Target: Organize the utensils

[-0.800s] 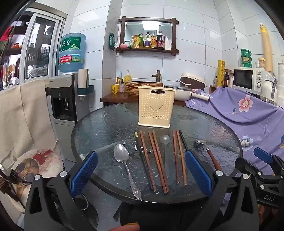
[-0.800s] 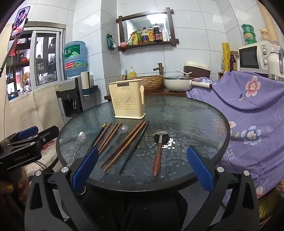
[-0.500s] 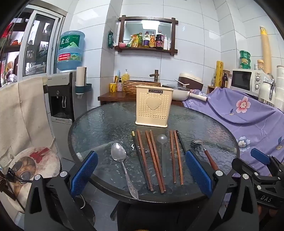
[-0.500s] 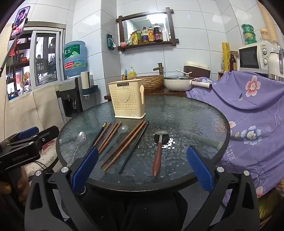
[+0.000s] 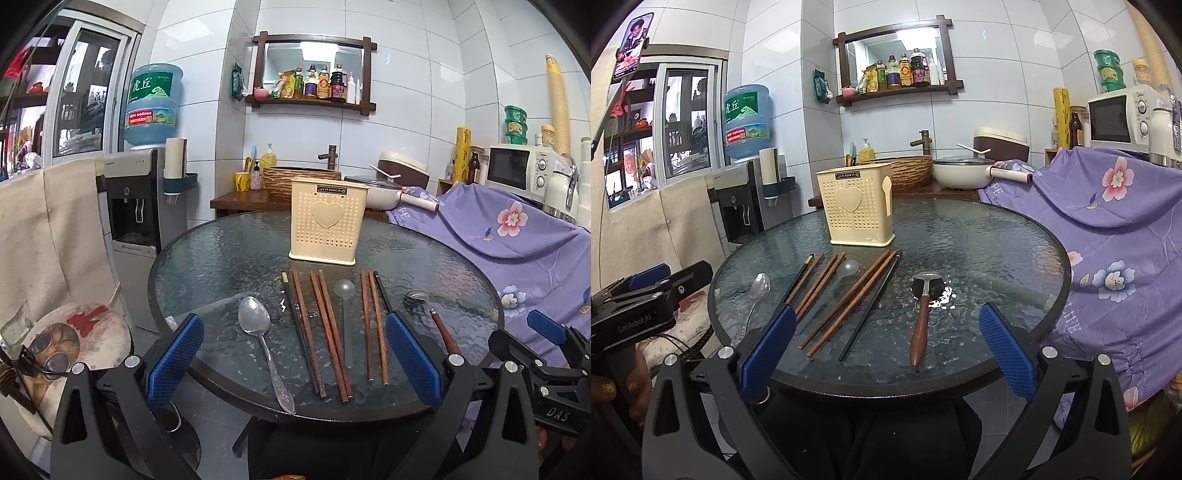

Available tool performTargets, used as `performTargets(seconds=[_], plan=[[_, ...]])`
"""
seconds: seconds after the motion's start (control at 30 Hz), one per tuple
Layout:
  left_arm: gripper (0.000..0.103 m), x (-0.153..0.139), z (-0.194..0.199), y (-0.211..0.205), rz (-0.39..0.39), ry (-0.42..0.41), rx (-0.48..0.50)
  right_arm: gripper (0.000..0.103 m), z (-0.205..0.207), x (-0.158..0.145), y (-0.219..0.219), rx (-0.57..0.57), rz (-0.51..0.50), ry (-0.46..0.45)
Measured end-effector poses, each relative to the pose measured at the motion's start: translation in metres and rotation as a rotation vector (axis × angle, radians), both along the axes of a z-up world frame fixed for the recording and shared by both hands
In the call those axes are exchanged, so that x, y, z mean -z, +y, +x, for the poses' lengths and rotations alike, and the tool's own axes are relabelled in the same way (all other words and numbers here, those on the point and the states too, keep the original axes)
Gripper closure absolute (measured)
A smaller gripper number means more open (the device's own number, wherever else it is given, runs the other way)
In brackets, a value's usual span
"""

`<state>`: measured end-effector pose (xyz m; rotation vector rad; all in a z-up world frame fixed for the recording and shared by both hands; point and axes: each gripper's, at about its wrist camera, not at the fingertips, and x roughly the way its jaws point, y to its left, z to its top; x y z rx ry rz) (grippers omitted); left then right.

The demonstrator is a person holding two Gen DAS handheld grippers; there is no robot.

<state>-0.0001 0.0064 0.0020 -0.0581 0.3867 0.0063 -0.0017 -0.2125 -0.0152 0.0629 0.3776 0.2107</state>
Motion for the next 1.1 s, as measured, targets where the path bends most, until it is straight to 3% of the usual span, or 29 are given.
performTargets(seconds=[1.1], plan=[[0.006, 0.0024, -0.0007, -0.0012, 0.010, -0.002, -0.008, 0.005, 0.0001, 0.0006, -0.0007, 0.000, 0.002, 0.000]])
